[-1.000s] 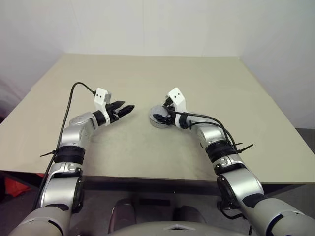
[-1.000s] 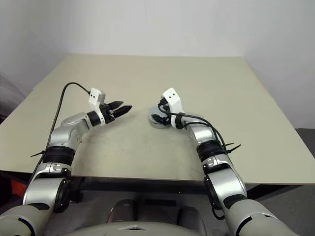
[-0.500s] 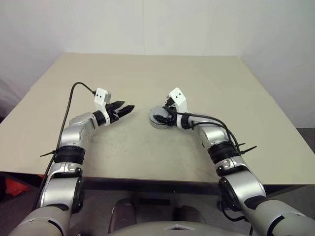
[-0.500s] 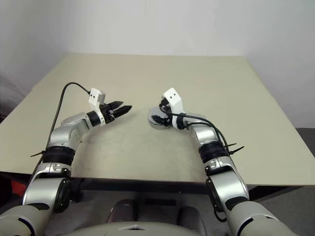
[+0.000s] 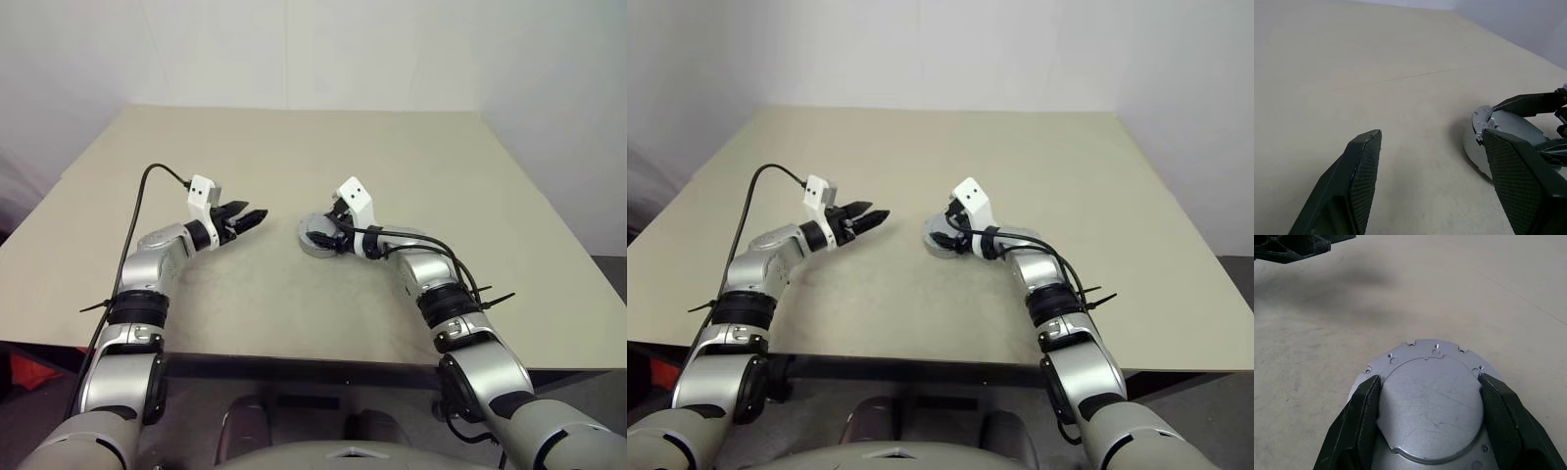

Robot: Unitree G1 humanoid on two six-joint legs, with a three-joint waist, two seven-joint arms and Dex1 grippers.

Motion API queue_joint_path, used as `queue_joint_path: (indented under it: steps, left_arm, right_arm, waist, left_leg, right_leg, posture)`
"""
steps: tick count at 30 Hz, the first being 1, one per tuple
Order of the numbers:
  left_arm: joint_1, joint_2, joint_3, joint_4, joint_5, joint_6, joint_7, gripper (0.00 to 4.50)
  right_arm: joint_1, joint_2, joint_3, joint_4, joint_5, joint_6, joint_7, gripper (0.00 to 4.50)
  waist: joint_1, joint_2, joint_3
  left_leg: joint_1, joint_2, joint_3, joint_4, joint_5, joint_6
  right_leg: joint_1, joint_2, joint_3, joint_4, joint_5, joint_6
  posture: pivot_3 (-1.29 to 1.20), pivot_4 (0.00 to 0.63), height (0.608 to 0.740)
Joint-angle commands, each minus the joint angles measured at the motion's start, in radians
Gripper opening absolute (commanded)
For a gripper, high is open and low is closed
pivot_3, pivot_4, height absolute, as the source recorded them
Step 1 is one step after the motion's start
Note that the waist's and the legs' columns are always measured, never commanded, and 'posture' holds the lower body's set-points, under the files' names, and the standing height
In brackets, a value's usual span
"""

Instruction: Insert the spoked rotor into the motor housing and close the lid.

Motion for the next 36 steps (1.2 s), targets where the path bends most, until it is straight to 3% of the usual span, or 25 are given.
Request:
queue_joint_path:
  steps: [1,16,25,36]
  left_arm:
    - [-0.019,0.011,0.014,-0.03,-0.014,-0.007,-0.002,3.47]
    - [-0.025,0.011,0.012,-0.025,-0.014,-0.006,-0.008,3.47]
    - [-0.023,0.011,0.012,-0.027,-0.014,-0.006,-0.007,3.47]
    - [-0.02,0.01,0.014,-0.033,-0.015,-0.006,-0.004,3.47]
  right_arm:
    - [0.039,-0.013,0.026,0.046,-0.024,0.016,0.024,3.05]
    - [0.044,-0.06,-0.002,-0.012,0.012,0.048,0.085,3.05]
    - [0.04,-0.041,-0.064,-0.124,0.109,0.169,0.103,3.05]
    - [0.078,-0.058,0.011,-0.11,0.04,0.079,0.104,3.05]
  waist:
    - [0.0,0.0,0.0]
    - [0.017,0.0,0.0]
    - [0.026,0.0,0.0]
    - [0.025,0.0,0.0]
  left_leg:
    - [0.0,0.0,0.0,0.0,0.0,0.0]
    - [0.0,-0.001,0.0,0.0,-0.002,0.003]
    - [0.0,-0.001,0.0,0.0,-0.002,0.003]
    - [-0.001,0.0,0.001,0.0,-0.002,0.003]
  right_leg:
    - [0.0,0.0,0.0,0.0,0.0,0.0]
    - [0.001,-0.001,0.0,0.0,-0.001,0.002]
    - [0.001,-0.001,0.0,0.0,-0.002,0.001]
    - [-0.001,0.0,0.0,0.0,-0.002,0.001]
  posture:
    - [0.0,0.0,0.74]
    - [0.0,0.0,0.74]
    - [0.0,0.0,0.74]
    - [0.0,0.0,0.74]
